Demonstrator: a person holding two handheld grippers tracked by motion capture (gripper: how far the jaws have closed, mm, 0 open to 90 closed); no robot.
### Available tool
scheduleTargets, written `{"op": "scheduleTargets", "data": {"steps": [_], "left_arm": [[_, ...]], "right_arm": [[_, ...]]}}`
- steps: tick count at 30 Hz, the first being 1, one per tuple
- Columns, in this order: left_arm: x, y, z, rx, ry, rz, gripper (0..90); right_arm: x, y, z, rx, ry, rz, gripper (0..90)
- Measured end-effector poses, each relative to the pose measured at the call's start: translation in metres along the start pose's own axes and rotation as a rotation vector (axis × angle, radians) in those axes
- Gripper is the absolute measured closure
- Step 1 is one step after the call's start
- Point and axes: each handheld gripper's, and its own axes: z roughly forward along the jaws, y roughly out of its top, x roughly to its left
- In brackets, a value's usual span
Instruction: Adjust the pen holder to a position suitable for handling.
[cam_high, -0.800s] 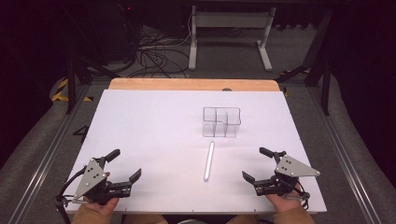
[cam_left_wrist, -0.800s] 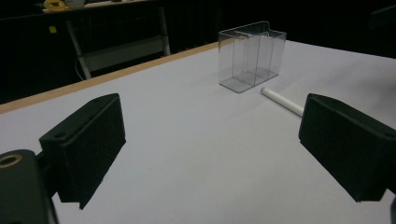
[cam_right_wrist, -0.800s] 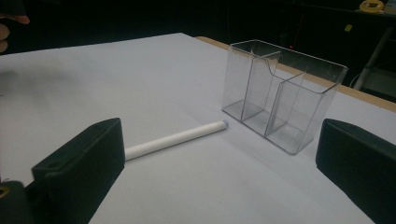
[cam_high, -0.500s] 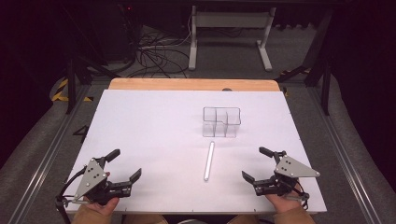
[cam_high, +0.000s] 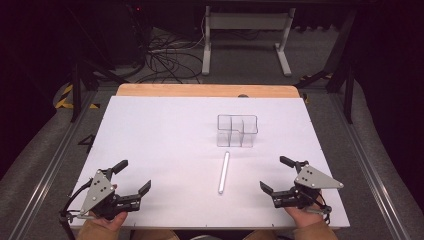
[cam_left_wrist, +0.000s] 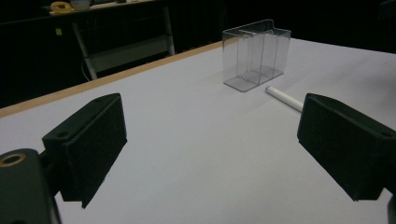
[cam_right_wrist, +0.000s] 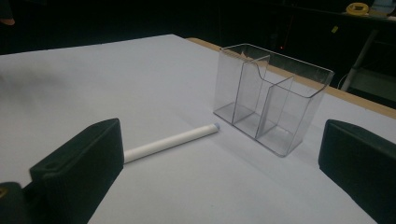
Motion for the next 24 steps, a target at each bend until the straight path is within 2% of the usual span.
{"op": "scheduleTargets", "data": {"steps": [6,13,24], "left_arm": [[0.0,0.0,0.0,0.001,0.0,0.0,9.0],[-0.001,0.0,0.001,0.002,0.001,0.004,9.1],[0.0,0.0,0.001,0.009,-0.001,0.003,9.4]], "right_arm": [[-0.001,0.002,0.0,0.0,0.011,-0.002,0.7],[-0.002,0.012,0.002,0.014,0.027,-0.021,1.9],[-0.009,0.024,0.016,0.039,0.039,-0.024,4.2]]}}
